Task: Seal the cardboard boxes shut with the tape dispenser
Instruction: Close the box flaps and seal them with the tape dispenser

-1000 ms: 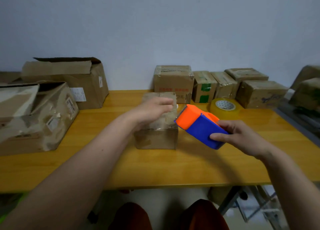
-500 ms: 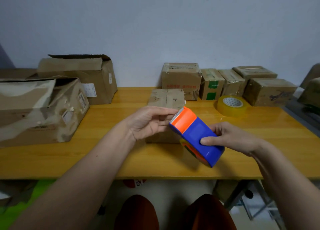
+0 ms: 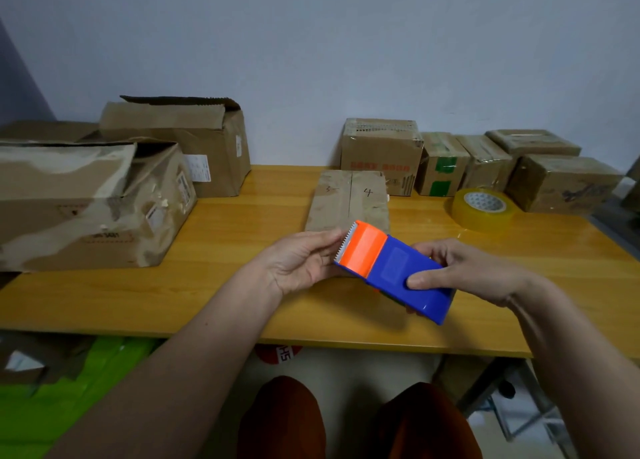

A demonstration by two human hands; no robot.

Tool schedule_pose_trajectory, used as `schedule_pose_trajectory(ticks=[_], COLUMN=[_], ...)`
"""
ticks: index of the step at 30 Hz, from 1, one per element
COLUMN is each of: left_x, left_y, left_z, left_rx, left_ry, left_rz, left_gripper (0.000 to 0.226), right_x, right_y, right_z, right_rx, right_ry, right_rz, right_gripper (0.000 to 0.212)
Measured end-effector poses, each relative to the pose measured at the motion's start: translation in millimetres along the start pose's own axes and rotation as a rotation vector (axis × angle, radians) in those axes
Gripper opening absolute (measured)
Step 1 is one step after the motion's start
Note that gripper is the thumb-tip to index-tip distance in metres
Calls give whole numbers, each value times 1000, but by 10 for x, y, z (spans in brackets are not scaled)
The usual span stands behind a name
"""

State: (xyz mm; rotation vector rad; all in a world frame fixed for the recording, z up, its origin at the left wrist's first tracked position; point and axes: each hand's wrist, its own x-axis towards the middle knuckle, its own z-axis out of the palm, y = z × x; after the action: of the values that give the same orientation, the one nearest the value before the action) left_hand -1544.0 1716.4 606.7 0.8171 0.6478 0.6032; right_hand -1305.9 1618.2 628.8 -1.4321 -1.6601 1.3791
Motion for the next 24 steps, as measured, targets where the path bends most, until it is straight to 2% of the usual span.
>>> schedule_pose_trajectory(ticks=[4,9,12,15,18,22,24], left_x=[-50,-26,-17,-46,-132,-152,-69], left_y=[-7,-54,-37,-58,14,-2,-71], left_z=[-20,88,62,-5,-252,-394,-366], left_rx=[7,347,457,384,309,323,354], left_ry=[-18,331,455,481,687,660,727], left_rz=[30,244,338,313,400,400,412], left_gripper=[19,9,10,9,4,8,6], right_x=[-9,52,88,31,-90,-97,-37], right_y=[-1,-77,-158,-203,-163,-160,-200], right_z=[-3,110,139,81,-39,-184,-212], right_rx=[-9,-61,-108,-160,-247,-313,-351], right_ry=[8,82,148,177,168,218,230], right_rz=[22,45,14,-21,49,126,153], right_gripper=[36,50,55,52,55,55,54])
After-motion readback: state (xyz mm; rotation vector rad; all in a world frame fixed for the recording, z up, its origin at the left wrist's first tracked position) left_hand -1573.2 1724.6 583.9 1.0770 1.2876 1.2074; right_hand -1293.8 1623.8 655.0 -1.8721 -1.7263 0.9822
